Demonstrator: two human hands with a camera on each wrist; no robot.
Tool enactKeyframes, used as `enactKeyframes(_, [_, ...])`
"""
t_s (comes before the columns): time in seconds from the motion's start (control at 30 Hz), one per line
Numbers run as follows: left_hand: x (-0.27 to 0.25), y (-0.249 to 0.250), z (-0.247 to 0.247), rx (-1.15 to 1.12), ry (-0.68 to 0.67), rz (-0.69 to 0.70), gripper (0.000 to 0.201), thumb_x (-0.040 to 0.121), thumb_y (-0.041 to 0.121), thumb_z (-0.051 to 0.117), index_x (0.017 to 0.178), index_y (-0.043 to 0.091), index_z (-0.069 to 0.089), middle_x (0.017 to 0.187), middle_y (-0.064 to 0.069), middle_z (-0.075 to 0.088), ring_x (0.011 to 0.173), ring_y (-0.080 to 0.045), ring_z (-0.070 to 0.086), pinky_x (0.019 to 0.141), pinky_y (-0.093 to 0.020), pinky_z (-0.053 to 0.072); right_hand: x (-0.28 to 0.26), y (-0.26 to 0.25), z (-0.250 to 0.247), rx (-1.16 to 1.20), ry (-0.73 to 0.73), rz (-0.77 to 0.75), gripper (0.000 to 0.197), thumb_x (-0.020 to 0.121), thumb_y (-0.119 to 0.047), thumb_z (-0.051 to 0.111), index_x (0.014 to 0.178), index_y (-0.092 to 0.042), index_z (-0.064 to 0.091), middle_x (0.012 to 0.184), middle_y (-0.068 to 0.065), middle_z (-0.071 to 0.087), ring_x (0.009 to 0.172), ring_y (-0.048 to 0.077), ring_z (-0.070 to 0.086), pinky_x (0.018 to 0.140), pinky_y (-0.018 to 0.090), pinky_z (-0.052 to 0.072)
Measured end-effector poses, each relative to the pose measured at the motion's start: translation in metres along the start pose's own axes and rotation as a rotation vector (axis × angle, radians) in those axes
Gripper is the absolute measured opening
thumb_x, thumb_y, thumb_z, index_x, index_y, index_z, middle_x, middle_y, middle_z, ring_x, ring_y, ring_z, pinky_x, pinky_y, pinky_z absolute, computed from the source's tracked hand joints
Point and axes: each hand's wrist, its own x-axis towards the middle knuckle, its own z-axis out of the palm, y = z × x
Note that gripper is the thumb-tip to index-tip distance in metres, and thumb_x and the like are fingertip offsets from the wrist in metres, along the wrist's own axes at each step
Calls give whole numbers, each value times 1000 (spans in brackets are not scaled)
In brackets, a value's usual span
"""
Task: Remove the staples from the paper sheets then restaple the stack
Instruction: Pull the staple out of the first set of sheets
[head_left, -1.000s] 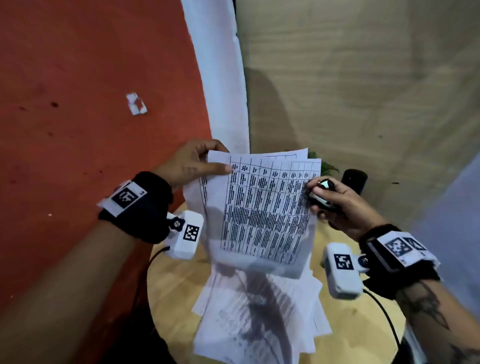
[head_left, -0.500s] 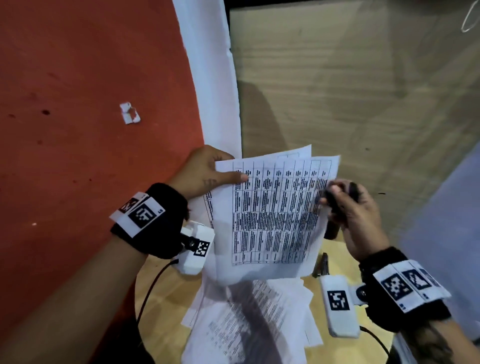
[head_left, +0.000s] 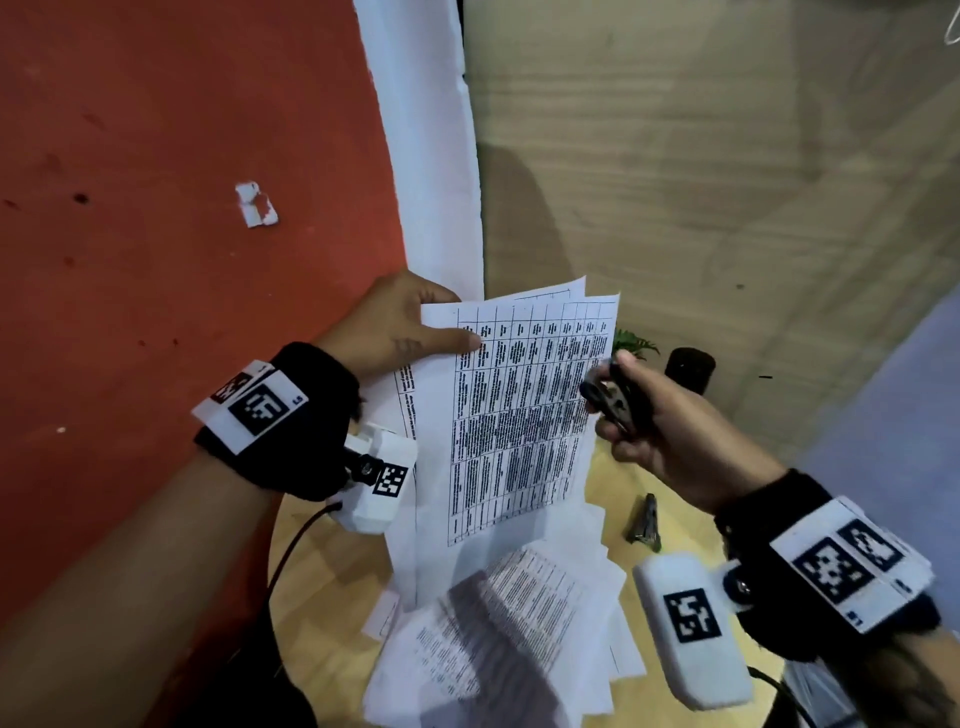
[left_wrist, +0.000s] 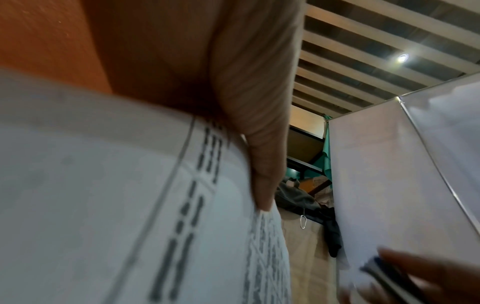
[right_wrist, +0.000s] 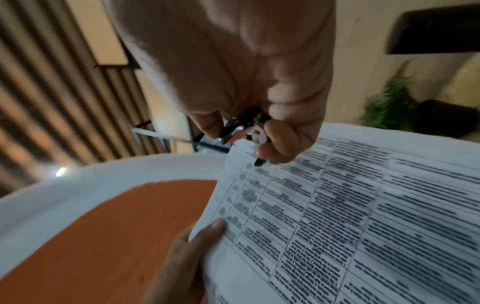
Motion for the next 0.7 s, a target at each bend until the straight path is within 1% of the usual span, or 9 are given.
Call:
enactKeyframes(0.03, [0, -1, 0, 11, -3, -6, 12, 75, 15, 77, 67, 18, 69, 55, 12, 64, 49, 3, 51, 50, -14, 39, 1, -2, 6, -147, -5, -62, 19, 98, -37, 38, 92, -21, 48, 86, 3, 53, 59, 9, 46, 47, 16, 34])
enactKeyframes(0.1, [-1, -1, 1, 24, -18, -22, 13, 77, 14, 76, 67, 17, 67, 53, 13, 62, 48, 3, 51, 48, -13, 39, 5, -3, 20, -564, 36, -325, 15, 97, -34, 46, 106, -22, 48, 104, 3, 54, 83, 12, 52, 66, 22, 40])
enactKeyframes(0.17, [-1, 0, 1, 8, -36, -45, 13, 76, 14, 76, 67, 15, 67, 57, 7, 63, 50, -2, 52, 49, -15, 38, 8, -1, 34, -874, 110, -637, 39, 87, -34, 61, 120, -15, 48, 113, 3, 54, 101, 14, 55, 83, 30, 44])
enactKeyframes(0.27, [-1, 0, 0, -64, -60, -76, 24, 76, 11, 76, 55, 20, 67, 52, 9, 61, 46, -2, 51, 46, -13, 38, 12, 0, 49, -988, 124, -963, 44, 71, -21, 68, 110, -4, 57, 107, 8, 57, 96, 15, 56, 78, 34, 47])
enactKeyframes(0.37, [1, 1, -1, -116, -99, -107, 16, 74, 7, 76, 62, 15, 69, 55, 4, 62, 47, -4, 52, 46, -13, 39, 18, 2, 54, -918, 100, -1055, 40, 67, -8, 68, 106, -1, 61, 105, 12, 55, 87, 16, 59, 73, 37, 52])
enactKeyframes(0.4, [1, 5, -1, -136, -119, -117, 7, 74, 6, 75, 70, 6, 70, 61, -2, 64, 52, -8, 54, 49, -14, 41, 19, 1, 54, -925, 105, -1071, 41, 67, -6, 68, 107, -1, 61, 105, 12, 55, 87, 18, 59, 71, 38, 52])
enactKeyframes(0.5, [2, 5, 0, -179, -152, -120, 21, 77, 4, 72, 89, -12, 67, 79, -14, 63, 67, -16, 54, 56, -18, 41, 24, 1, 54, -1001, 79, -1116, 41, 66, -2, 72, 106, -1, 63, 107, 13, 56, 87, 23, 59, 67, 38, 49])
enactKeyframes(0.6, [3, 7, 2, -200, -145, -118, 12, 77, 0, 71, 86, -7, 67, 67, -7, 61, 56, -5, 52, 53, -12, 40, 26, 0, 52, -1049, 69, -1111, 42, 66, 1, 73, 106, -2, 63, 106, 14, 60, 90, 33, 61, 66, 40, 52])
enactKeyframes(0.7, [4, 6, 6, -210, -149, -124, 22, 68, 9, 79, 81, -6, 67, 66, -9, 58, 55, -7, 51, 50, -14, 38, 27, -1, 51, -1076, 88, -1116, 41, 65, 2, 71, 105, -2, 63, 106, 15, 60, 90, 36, 61, 65, 42, 53])
